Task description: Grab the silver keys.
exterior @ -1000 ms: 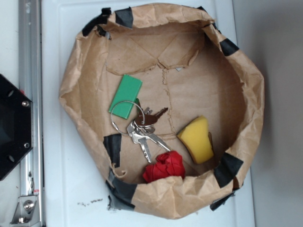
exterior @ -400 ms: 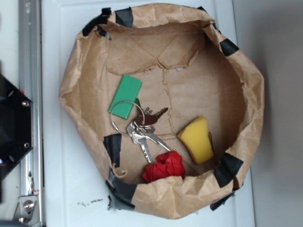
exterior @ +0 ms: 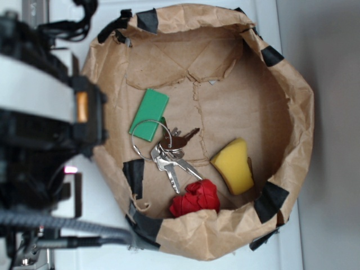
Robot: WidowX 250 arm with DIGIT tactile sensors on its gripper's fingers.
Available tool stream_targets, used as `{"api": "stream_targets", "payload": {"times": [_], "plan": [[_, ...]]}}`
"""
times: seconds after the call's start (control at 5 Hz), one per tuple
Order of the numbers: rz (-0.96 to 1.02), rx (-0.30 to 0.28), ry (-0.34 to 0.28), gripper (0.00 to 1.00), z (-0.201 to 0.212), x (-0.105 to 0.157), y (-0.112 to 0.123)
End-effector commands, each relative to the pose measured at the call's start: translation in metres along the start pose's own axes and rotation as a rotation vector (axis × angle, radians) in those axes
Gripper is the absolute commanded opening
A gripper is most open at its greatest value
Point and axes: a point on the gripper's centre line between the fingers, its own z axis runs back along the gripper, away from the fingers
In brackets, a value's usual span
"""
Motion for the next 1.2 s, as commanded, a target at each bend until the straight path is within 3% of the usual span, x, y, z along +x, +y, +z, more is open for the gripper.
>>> {"api": "stream_targets", "payload": {"times": [0.0, 0.4, 0.6, 0.8, 1.0], "plan": [[-0.208, 0.045, -0.063, 1.0, -0.005, 0.021, 0.006], [-0.359, 0.145, -0.09, 1.0, -0.029, 0.055, 0.025], [-0.513, 0.103, -0.033, 1.0, -0.058, 0.072, 0.045], [-0.698, -0.042, 0.002, 1.0, -0.089, 0.079, 0.04], [-0.757, -0.144, 0.066, 1.0, -0.106, 0.074, 0.034]]}}
